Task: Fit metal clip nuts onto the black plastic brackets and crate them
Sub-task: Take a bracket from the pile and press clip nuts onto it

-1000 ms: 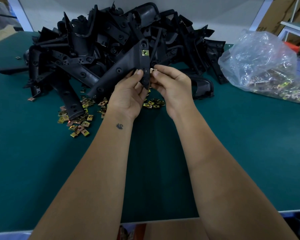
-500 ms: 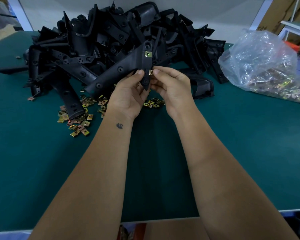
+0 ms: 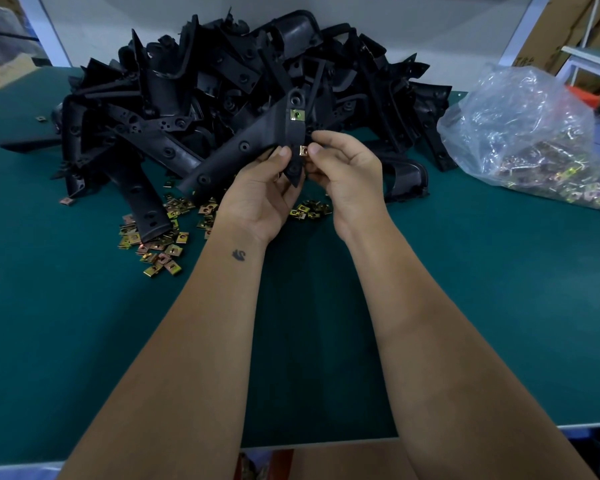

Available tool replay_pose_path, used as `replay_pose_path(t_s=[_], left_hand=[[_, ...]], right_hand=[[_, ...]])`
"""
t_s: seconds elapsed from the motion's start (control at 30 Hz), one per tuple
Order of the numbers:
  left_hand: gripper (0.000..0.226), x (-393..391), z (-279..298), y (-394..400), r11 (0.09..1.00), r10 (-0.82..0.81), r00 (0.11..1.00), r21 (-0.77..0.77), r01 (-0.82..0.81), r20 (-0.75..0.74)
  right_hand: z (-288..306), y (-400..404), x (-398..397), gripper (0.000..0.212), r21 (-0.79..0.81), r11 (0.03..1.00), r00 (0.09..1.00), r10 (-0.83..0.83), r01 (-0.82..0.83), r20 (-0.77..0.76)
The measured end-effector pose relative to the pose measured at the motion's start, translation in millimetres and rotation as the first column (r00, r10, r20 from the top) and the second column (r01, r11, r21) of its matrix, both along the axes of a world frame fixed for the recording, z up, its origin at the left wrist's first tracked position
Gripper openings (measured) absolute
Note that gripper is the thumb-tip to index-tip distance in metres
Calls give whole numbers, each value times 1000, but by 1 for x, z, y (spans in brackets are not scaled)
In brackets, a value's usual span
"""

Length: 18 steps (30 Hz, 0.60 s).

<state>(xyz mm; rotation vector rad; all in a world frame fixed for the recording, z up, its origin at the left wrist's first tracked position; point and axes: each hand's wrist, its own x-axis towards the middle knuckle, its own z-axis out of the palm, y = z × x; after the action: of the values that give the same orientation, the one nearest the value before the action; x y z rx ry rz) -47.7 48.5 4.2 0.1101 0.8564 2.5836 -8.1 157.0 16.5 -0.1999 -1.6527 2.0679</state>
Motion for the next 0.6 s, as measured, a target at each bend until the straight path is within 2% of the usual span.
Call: replay_pose_path(t_s=[0.6], left_hand=[[10,1,-1,-1,1000,-23,1000,-21,23,21]], right_hand=[[-1,-7,0,7,67,995,997,-79,80,-14]])
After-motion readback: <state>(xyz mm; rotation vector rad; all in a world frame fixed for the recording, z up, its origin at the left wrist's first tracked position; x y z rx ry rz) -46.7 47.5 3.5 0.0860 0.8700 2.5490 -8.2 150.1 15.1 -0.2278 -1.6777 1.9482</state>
